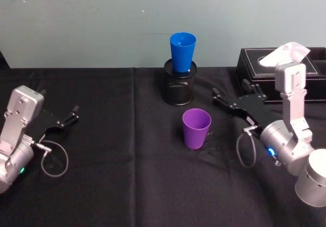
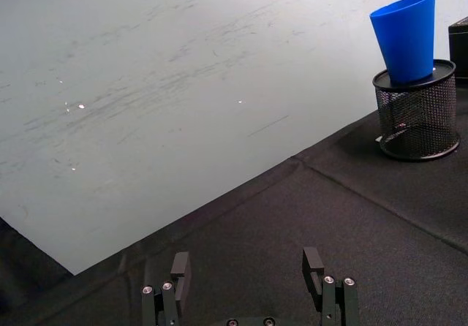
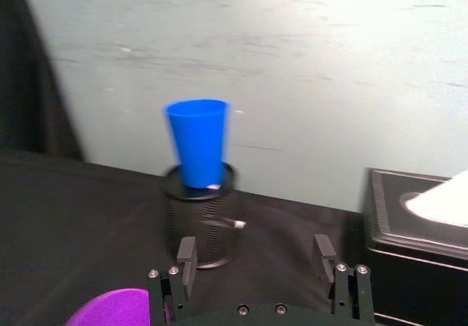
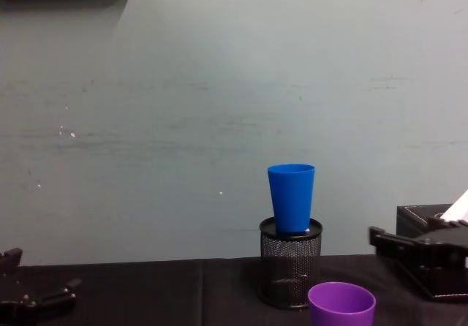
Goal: Pick up one cup with a gripper and tap it against the other cup.
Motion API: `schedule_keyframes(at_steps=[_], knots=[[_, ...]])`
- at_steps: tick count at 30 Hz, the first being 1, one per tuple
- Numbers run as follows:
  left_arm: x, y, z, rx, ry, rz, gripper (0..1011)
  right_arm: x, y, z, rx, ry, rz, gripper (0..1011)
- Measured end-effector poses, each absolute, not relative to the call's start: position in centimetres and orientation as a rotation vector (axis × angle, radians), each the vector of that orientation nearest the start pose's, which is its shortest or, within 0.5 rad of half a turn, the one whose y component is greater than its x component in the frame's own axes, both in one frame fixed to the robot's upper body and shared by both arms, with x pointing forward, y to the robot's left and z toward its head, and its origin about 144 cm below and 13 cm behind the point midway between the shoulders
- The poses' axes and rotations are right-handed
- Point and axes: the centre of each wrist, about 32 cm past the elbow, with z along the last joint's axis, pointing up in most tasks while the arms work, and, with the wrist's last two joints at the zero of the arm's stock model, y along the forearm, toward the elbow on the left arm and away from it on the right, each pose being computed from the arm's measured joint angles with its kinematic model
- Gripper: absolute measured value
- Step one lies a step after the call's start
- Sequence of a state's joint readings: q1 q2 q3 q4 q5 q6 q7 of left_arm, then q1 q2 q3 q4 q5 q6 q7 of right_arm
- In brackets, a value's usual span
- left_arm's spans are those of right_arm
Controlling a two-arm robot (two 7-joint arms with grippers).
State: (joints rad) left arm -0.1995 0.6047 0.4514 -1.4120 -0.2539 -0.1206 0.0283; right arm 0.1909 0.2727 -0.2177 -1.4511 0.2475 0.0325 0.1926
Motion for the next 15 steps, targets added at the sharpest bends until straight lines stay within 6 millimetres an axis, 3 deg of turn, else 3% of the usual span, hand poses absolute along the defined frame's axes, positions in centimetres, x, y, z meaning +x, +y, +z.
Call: schedule_keyframes(at_steps=[15], knots=[[48.86,30.97,113.98,0.305,-0.285,1.248,1000,51.49,-25.31,115.41,-0.097,-0.01,-1.332,1000]])
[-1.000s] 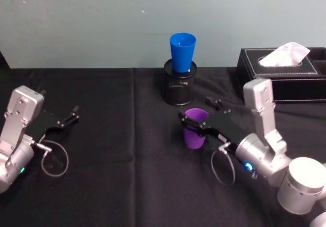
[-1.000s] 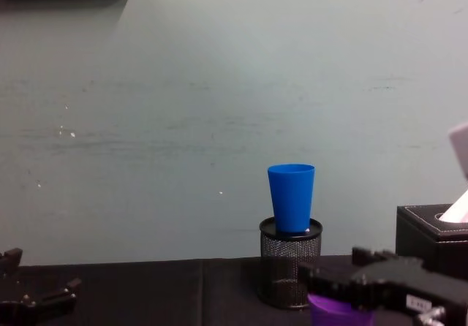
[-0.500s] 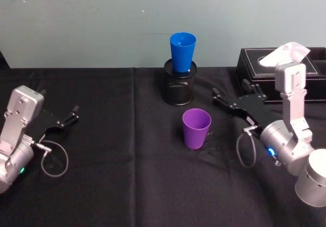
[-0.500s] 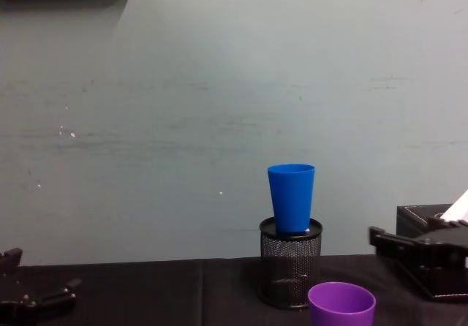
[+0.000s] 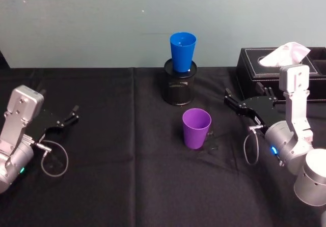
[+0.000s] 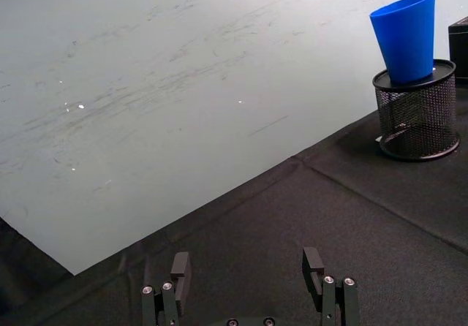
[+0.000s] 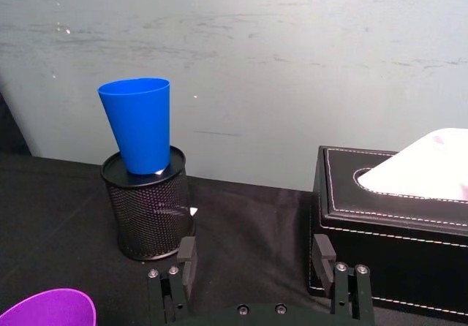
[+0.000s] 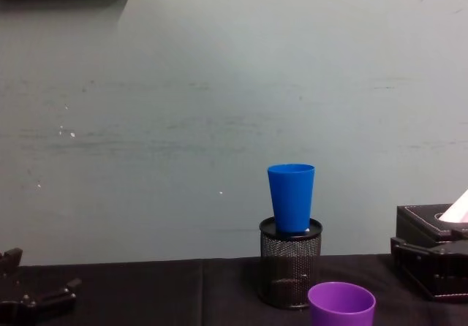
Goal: Pick up one cup with a gripper and tap it against the other cup.
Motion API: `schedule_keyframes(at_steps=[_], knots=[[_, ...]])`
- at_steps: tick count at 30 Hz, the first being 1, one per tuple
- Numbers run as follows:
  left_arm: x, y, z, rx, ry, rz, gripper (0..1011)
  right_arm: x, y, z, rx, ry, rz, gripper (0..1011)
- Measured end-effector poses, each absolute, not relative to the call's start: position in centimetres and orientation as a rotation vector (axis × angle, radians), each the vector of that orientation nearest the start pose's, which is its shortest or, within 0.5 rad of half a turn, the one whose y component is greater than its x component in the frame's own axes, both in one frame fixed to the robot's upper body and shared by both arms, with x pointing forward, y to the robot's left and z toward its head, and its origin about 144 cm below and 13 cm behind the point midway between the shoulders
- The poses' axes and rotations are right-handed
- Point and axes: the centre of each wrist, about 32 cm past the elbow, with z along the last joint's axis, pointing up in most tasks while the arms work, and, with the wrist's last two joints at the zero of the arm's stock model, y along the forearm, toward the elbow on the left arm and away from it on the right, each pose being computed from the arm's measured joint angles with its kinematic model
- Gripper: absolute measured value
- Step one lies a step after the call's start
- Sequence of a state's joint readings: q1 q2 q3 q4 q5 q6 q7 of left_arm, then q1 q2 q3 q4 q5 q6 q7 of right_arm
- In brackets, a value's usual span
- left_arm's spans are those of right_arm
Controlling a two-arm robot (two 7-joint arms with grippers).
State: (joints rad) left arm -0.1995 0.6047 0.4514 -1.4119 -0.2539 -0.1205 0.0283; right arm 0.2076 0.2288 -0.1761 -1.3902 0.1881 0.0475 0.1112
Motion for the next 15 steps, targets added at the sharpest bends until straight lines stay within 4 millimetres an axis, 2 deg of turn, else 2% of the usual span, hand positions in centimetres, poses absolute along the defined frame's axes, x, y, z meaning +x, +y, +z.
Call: schedule_keyframes(at_steps=[15], knots=[[48.86,30.97,113.98,0.305,-0.285,1.248,1000,51.45,-25.31,115.49,-0.096,-0.014,-1.332,1000]])
